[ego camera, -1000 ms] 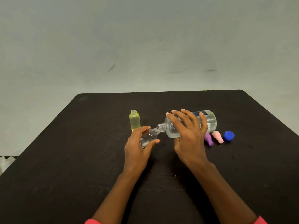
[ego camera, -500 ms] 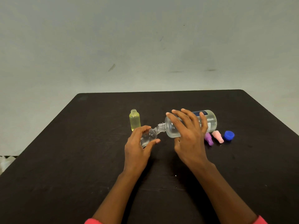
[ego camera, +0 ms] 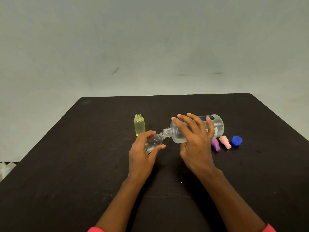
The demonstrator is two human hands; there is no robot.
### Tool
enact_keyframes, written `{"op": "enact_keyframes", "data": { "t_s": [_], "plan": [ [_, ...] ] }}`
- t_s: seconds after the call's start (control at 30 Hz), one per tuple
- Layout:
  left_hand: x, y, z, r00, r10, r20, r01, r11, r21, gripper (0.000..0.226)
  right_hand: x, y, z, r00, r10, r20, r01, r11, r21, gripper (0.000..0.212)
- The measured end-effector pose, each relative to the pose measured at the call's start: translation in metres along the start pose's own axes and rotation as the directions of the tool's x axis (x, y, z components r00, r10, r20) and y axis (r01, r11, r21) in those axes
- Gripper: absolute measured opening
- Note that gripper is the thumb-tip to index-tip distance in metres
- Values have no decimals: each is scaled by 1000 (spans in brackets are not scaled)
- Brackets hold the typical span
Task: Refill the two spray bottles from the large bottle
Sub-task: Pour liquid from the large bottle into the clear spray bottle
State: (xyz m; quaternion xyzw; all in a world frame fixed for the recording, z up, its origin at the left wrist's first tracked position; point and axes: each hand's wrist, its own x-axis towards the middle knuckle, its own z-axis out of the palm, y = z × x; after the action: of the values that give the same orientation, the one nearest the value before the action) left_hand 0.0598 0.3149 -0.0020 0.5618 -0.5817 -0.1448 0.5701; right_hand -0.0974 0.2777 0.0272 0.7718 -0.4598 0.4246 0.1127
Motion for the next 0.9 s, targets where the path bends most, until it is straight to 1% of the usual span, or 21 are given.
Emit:
{"op": "enact_keyframes", "data": {
  "t_s": [0.9],
  "plan": [
    [0, 2, 0, 1000, 15, -5, -15, 1000, 0, 47, 1, -1, -1, 1000, 5, 12, -5, 1000, -7, 83]
  ]
}}
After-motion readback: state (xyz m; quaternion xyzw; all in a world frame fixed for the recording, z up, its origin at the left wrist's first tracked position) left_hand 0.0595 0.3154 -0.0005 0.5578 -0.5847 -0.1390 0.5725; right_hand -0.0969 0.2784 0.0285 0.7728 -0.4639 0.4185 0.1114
